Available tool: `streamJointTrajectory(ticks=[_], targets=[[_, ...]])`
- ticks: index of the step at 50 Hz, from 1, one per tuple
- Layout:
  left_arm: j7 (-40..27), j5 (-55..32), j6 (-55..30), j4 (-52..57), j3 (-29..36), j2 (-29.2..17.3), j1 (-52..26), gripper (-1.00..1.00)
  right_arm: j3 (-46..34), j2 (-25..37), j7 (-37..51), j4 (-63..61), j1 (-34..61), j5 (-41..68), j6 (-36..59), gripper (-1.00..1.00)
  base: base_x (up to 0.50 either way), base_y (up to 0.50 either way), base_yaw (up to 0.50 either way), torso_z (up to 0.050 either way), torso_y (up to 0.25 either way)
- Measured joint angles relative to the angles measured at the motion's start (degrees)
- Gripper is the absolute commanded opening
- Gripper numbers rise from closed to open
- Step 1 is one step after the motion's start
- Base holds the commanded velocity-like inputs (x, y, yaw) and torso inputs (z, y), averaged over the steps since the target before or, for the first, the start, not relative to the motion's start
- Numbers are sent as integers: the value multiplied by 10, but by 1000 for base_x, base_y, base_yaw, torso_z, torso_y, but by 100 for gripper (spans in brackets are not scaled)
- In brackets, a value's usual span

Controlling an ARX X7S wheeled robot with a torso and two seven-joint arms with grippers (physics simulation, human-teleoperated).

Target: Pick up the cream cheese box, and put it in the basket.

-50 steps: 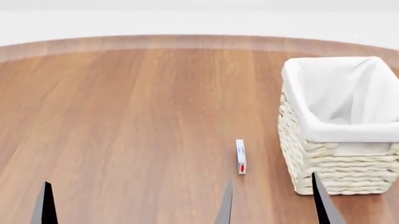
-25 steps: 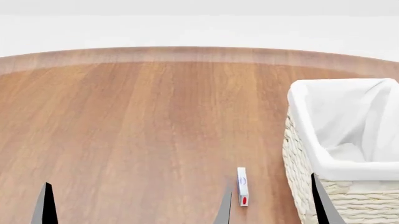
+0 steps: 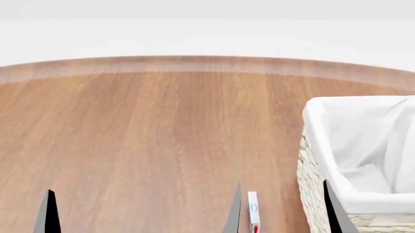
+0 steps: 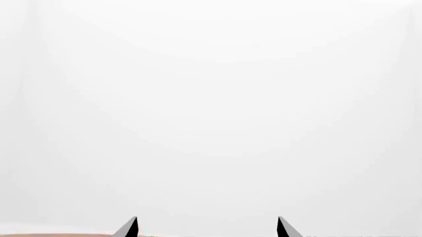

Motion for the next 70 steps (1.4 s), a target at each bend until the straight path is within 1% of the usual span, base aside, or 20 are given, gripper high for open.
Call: streamJointTrajectory(ticks=[9,17,27,36,40,44,53,60,70], targets=[[-4,-2,3,0,0,-3,-1,100,-5,-1,7,-11,13,-4,41,100,24,0,0,0,0],[-8,-6,3,2,-2,-6,-2,100,-14,-6,11,-64,65,-13,136,100,0,0,0,0,0],[-13,-11,4,2,-4,-10,-4,100,-29,-16,1,-111,204,-10,295,100,0,0,0,0,0],[-17,-17,4,4,-9,-14,-5,100,-25,-33,-24,-62,349,12,383,100,0,0,0,0,0],[-19,-18,5,5,-10,-16,-4,100,-21,-44,-39,-5,408,24,397,100,0,0,0,0,0],[-22,-20,4,7,-12,-18,-5,100,-23,-52,-53,79,462,29,389,100,0,0,0,0,0],[-27,-19,0,14,-12,-22,-5,100,-29,-75,-77,325,555,31,321,100,0,0,0,0,0],[-31,-21,-3,18,-10,-24,-5,100,-32,-99,-83,504,598,32,252,100,0,0,0,0,0],[-35,-22,-6,22,-6,-26,-7,100,-45,-131,-88,693,638,38,170,100,0,0,0,0,0]])
